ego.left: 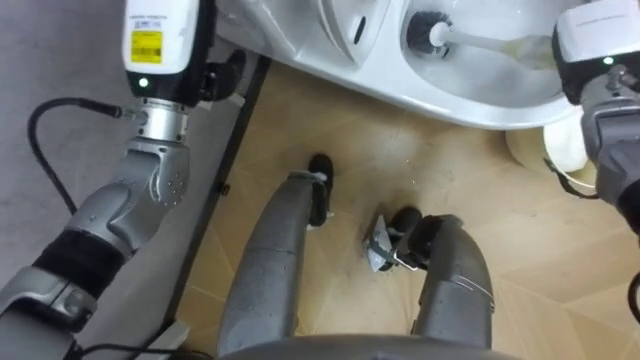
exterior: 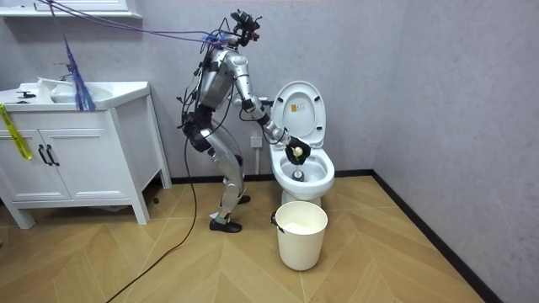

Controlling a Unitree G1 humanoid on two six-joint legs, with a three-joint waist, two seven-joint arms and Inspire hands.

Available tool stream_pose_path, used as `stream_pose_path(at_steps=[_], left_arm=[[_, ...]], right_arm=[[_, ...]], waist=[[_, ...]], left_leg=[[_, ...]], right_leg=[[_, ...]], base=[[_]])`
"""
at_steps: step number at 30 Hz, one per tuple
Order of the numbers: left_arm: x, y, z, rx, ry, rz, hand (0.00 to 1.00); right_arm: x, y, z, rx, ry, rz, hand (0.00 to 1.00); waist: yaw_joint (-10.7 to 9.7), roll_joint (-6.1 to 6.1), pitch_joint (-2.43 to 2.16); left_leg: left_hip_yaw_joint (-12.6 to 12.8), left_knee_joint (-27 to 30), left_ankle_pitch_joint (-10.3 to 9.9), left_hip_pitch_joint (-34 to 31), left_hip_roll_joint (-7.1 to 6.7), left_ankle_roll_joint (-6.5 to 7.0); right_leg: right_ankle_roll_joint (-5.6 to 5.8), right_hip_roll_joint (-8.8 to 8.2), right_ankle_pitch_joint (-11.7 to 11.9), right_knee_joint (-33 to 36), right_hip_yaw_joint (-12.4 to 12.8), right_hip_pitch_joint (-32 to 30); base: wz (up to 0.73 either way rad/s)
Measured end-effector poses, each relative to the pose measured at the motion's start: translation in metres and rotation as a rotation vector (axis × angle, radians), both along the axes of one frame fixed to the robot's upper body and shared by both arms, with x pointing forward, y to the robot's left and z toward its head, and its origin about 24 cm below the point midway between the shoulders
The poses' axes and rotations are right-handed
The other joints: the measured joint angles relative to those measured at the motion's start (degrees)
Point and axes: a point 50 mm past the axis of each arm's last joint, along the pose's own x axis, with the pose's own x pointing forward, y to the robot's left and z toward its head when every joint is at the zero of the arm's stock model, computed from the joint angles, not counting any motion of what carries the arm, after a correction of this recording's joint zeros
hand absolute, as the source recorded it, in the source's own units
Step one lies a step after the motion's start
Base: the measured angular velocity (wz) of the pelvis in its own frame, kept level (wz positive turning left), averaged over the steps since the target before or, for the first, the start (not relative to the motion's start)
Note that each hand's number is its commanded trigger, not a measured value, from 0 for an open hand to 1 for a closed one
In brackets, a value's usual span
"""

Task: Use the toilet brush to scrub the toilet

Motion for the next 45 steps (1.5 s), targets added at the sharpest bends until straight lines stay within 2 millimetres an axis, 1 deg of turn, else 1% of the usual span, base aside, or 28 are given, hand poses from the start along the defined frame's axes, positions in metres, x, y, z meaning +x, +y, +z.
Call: stream_pose_path(at_steps=[2,5,8,11,12,15,20,21,22,23,24,25,26,27,28,29,30,32,34,36,38,39,40,41,42,43,44,45], left_arm=[[-0.001,0.003,-0.001,0.002,0.012,0.007,0.00],[-0.003,0.007,-0.007,0.004,0.049,0.019,0.00],[-0.006,0.013,-0.010,0.011,0.084,0.026,0.00],[-0.010,0.019,-0.016,0.027,0.111,0.032,0.00],[-0.012,0.022,-0.018,0.032,0.123,0.040,0.00],[-0.015,0.027,-0.020,0.033,0.147,0.035,0.00],[-0.012,0.031,-0.017,0.065,0.172,0.024,0.00],[-0.012,0.033,-0.017,0.077,0.176,0.025,0.00],[-0.012,0.036,-0.016,0.088,0.175,0.029,0.00],[-0.012,0.036,-0.015,0.091,0.173,0.030,0.00],[-0.013,0.038,-0.012,0.098,0.166,0.040,0.00],[-0.015,0.040,-0.012,0.101,0.164,0.048,0.00],[-0.015,0.040,-0.011,0.099,0.161,0.055,0.00],[-0.016,0.042,-0.009,0.106,0.150,0.074,0.00],[-0.016,0.042,-0.008,0.127,0.140,0.092,0.00],[-0.015,0.041,-0.008,0.135,0.136,0.100,0.00],[-0.014,0.038,-0.008,0.141,0.128,0.118,0.00],[-0.013,0.034,-0.008,0.137,0.117,0.144,0.00],[-0.012,0.030,-0.009,0.150,0.118,0.161,0.00],[-0.011,0.028,-0.009,0.158,0.120,0.164,0.00],[-0.011,0.027,-0.009,0.166,0.126,0.170,0.00],[-0.011,0.026,-0.008,0.165,0.129,0.170,0.00],[-0.011,0.025,-0.008,0.166,0.139,0.170,0.00],[-0.011,0.025,-0.008,0.168,0.145,0.169,0.00],[-0.011,0.026,-0.009,0.172,0.159,0.172,0.00],[-0.011,0.027,-0.011,0.177,0.171,0.174,0.00],[-0.012,0.027,-0.011,0.177,0.175,0.175,0.00],[-0.014,0.028,-0.014,0.176,0.188,0.181,0.00]], right_arm=[[0.003,0.008,0.005,-0.044,-0.005,0.040,1.00],[0.004,0.016,0.006,-0.078,0.019,0.067,1.00],[0.005,0.025,0.006,-0.090,0.043,0.080,1.00],[0.005,0.034,0.008,-0.105,0.049,0.091,1.00],[0.005,0.037,0.009,-0.104,0.055,0.092,1.00],[0.005,0.038,0.008,-0.097,0.076,0.083,1.00],[0.006,0.033,0.007,-0.044,0.083,0.051,1.00],[0.006,0.028,0.005,0.018,0.087,0.024,1.00],[0.006,0.020,0.003,0.099,0.082,-0.010,1.00],[0.005,0.016,0.002,0.144,0.077,-0.031,1.00],[0.004,0.006,0.001,0.262,0.057,-0.083,1.00],[0.005,0.001,0.000,0.395,0.024,-0.136,1.00],[0.006,-0.001,0.002,0.457,-0.002,-0.160,1.00],[0.009,-0.006,0.008,0.571,-0.073,-0.198,1.00],[0.011,-0.012,0.013,0.632,-0.127,-0.230,1.00],[0.011,-0.014,0.015,0.646,-0.137,-0.243,1.00],[0.011,-0.016,0.015,0.672,-0.150,-0.259,1.00],[0.011,-0.017,0.014,0.697,-0.156,-0.271,1.00],[0.010,-0.018,0.014,0.683,-0.154,-0.272,1.00],[0.011,-0.016,0.012,0.667,-0.150,-0.268,1.00],[0.009,-0.009,0.007,0.648,-0.135,-0.255,1.00],[0.010,0.001,0.005,0.646,-0.125,-0.232,1.00],[0.009,0.011,0.003,0.647,-0.114,-0.196,1.00],[0.009,0.017,0.001,0.647,-0.104,-0.183,1.00],[0.006,0.023,-0.005,0.628,-0.086,-0.185,1.00],[0.001,0.025,-0.010,0.613,-0.060,-0.177,1.00],[0.000,0.026,-0.011,0.605,-0.043,-0.166,1.00],[-0.004,0.031,-0.011,0.584,-0.026,-0.145,1.00]], waist=[[-0.1,0.18,-0.09],[-0.2,0.21,-0.11],[-0.4,0.33,-0.21],[-0.5,0.20,-0.33],[-0.6,0.08,-0.43],[-0.8,-0.12,-0.70],[-1.0,-0.22,-0.72],[-1.6,-0.63,-0.74],[-2.3,-0.89,-0.70],[-2.6,-1.03,-0.67],[-3.2,-1.55,-0.59],[-4.0,-2.51,-0.57],[-4.3,-2.64,-0.57],[-5.3,-2.84,-0.51],[-6.1,-2.96,-0.43],[-6.7,-3.12,-0.34],[-7.2,-3.22,-0.29],[-7.8,-3.47,-0.21],[-8.1,-3.46,-0.22],[-8.0,-3.37,-0.26],[-7.7,-3.35,-0.27],[-7.3,-3.36,-0.27],[-6.5,-3.15,-0.34],[-6.1,-3.09,-0.37],[-5.7,-2.52,-0.66],[-5.2,-1.87,-0.68],[-5.0,-1.56,-0.68],[-5.0,-0.86,-0.72]], left_leg=[[0.1,-0.2,-0.2,0.1,0.64,-0.27],[0.4,-1.1,0.0,1.7,0.66,-0.74],[0.4,-2.6,0.3,2.9,0.77,-1.21],[0.6,-3.6,0.5,3.6,0.70,-1.52],[0.9,-3.7,0.5,3.9,0.69,-1.57],[1.2,-3.8,0.5,4.3,0.66,-1.60],[1.0,-3.6,0.5,4.6,0.59,-1.59],[1.3,-4.0,0.7,5.0,0.27,-1.36],[1.4,-4.1,0.9,5.0,0.01,-1.14],[1.4,-4.1,1.0,4.9,-0.09,-1.04],[1.7,-4.2,1.2,4.8,-0.38,-0.83],[2.6,-4.5,1.4,4.8,-0.65,-0.60],[2.8,-4.5,1.5,4.5,-0.65,-0.46],[3.1,-4.3,1.7,4.0,-0.99,-0.18],[3.1,-4.3,2.0,3.6,-1.55,0.03],[3.3,-4.4,2.2,3.6,-1.68,0.17],[3.4,-4.8,2.6,3.6,-2.10,0.40],[3.4,-5.2,3.0,3.6,-2.58,0.61],[3.5,-5.2,3.1,3.6,-3.24,0.83],[3.6,-5.1,3.1,3.5,-3.27,0.89],[3.6,-5.1,3.0,3.7,-3.25,0.98],[3.8,-5.1,2.9,3.7,-2.94,1.05],[4.2,-5.1,2.8,3.8,-2.36,1.01],[4.2,-5.1,2.7,3.9,-2.21,0.93],[4.1,-5.1,2.6,3.9,-1.63,0.80],[4.1,-5.1,2.5,4.1,-1.07,0.63],[4.1,-5.2,2.5,4.3,-0.93,0.57],[4.2,-5.6,2.4,4.7,-0.88,0.48]], right_leg=[[-0.31,0.39,0.2,-0.6,0.1,0.1],[-0.48,0.63,0.3,-1.2,0.6,1.0],[-0.72,1.07,0.4,-2.6,0.5,2.1],[-0.86,1.15,0.5,-3.1,0.8,2.3],[-0.86,1.12,0.5,-3.0,1.0,2.3],[-0.87,1.15,0.5,-2.8,1.3,2.4],[-0.89,0.86,0.5,-2.8,1.3,2.8],[-0.87,0.33,0.5,-2.6,1.2,2.9],[-0.76,0.08,0.4,-2.5,1.3,2.8],[-0.73,-0.05,0.4,-2.4,1.3,2.7],[-0.64,-0.46,0.4,-2.0,1.5,2.4],[-0.53,-1.04,0.3,-1.3,2.2,1.5],[-0.53,-1.18,0.3,-1.1,2.3,1.2],[-0.48,-1.92,0.2,-0.3,2.4,0.5],[-0.37,-2.48,0.2,0.4,2.5,-0.2],[-0.34,-2.77,0.2,0.6,2.5,-0.3],[-0.18,-3.14,0.1,0.7,2.6,-0.5],[-0.02,-3.72,0.0,0.9,2.6,-0.7],[0.16,-4.52,0.0,1.4,2.8,-1.1],[0.38,-4.53,0.1,1.5,3.1,-1.2],[0.48,-4.42,0.2,1.4,3.1,-1.1],[0.55,-3.90,0.4,1.2,3.6,-1.3],[0.38,-3.43,0.6,1.0,3.6,-1.3],[0.22,-3.00,0.8,0.8,3.7,-1.3],[0.10,-2.35,1.1,0.1,3.5,-0.9],[-0.05,-1.81,1.3,-0.5,3.5,-0.5],[-0.08,-1.74,1.5,-0.8,3.5,-0.3],[-0.16,-1.60,1.6,-1.1,3.5,0.0]], base=[[-0.14],[-0.05],[-0.02],[-0.01],[-0.05],[-0.03],[0.01],[0.08],[0.08],[0.08],[0.00],[0.00],[0.04],[0.12],[0.14],[0.17],[0.15],[0.09],[0.03],[-0.02],[-0.07],[-0.18],[-0.23],[-0.23],[-0.21],[-0.19],[-0.15],[-0.13]])
